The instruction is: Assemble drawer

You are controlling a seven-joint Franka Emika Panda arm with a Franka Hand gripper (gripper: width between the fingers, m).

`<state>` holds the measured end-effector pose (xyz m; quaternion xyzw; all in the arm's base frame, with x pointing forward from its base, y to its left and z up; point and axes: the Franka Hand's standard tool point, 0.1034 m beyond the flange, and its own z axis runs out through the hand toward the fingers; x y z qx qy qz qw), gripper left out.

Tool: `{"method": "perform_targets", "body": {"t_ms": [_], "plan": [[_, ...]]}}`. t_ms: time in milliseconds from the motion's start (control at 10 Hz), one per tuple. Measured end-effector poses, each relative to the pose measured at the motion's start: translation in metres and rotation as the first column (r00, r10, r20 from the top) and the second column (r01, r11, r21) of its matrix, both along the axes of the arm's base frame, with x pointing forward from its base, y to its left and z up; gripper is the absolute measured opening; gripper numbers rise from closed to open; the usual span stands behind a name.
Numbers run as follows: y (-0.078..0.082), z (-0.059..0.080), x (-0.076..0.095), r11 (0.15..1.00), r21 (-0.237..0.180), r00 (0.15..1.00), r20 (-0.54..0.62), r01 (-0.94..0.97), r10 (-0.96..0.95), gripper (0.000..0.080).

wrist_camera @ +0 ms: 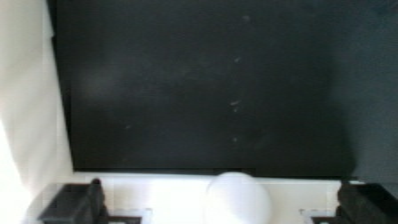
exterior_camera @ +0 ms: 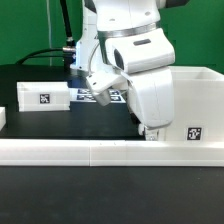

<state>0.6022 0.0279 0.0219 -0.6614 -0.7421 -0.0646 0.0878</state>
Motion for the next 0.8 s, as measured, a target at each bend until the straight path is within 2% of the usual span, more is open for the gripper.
{"method": "perform_targets", "body": {"t_ms": [400, 600, 800], "plan": [[-0.005, 0.000, 0.000, 1.000, 0.000, 1.000, 0.001, -0.008, 0.008, 0.0650], [-0.039, 0.004, -0.002, 1.000, -0.008, 1.000, -0.003, -0.025, 0.024, 0.0650], [-0.068, 0.020, -0.012, 0.999, -0.032, 0.999, 0.044, 0.023, -0.022, 0.0650]]}}
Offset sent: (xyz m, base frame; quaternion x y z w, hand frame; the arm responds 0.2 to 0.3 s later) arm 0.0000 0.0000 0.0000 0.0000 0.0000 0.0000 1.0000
